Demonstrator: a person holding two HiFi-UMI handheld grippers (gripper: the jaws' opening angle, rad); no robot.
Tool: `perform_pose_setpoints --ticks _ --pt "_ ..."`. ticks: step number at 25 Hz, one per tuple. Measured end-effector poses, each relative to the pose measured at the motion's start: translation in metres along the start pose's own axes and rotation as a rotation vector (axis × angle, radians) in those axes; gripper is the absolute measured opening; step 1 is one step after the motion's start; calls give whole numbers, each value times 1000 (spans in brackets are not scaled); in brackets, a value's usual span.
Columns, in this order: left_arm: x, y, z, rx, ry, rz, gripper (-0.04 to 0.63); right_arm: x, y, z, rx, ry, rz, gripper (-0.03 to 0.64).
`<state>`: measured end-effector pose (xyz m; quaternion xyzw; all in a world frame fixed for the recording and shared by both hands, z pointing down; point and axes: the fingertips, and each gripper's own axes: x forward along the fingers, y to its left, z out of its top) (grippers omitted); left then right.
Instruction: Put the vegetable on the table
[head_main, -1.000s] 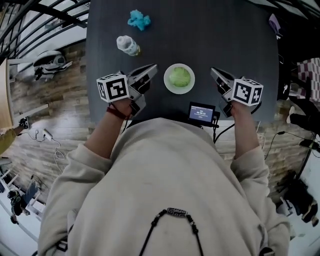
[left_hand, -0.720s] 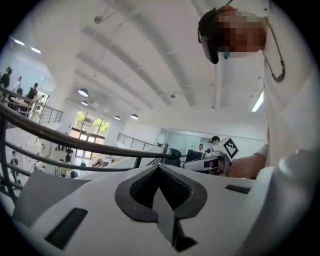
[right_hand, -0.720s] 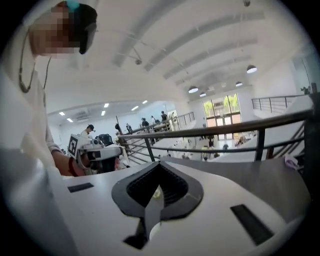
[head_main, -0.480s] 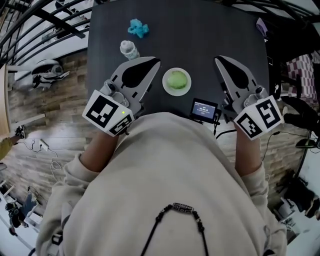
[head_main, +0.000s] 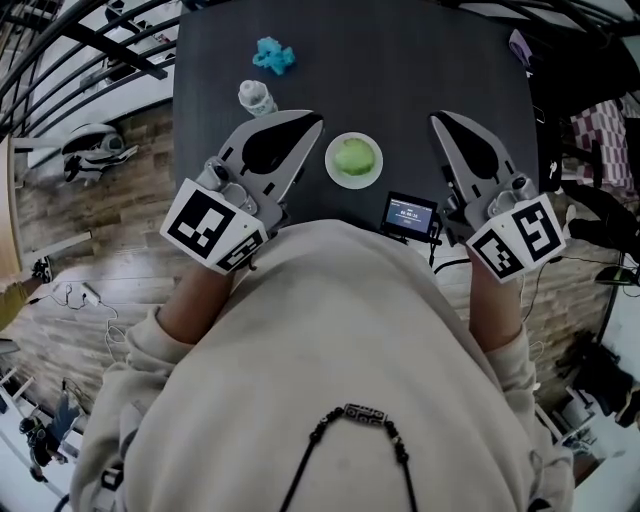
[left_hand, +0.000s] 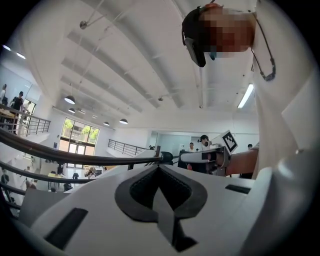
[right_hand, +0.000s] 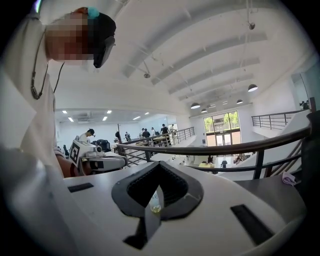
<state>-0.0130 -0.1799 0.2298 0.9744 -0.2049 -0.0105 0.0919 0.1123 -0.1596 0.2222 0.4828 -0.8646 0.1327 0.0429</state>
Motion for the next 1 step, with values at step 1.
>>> perform_pose_setpoints --ticks 1 --pt "1 1 1 1 -2 -1 5 1 0 0 -4 0 0 15"
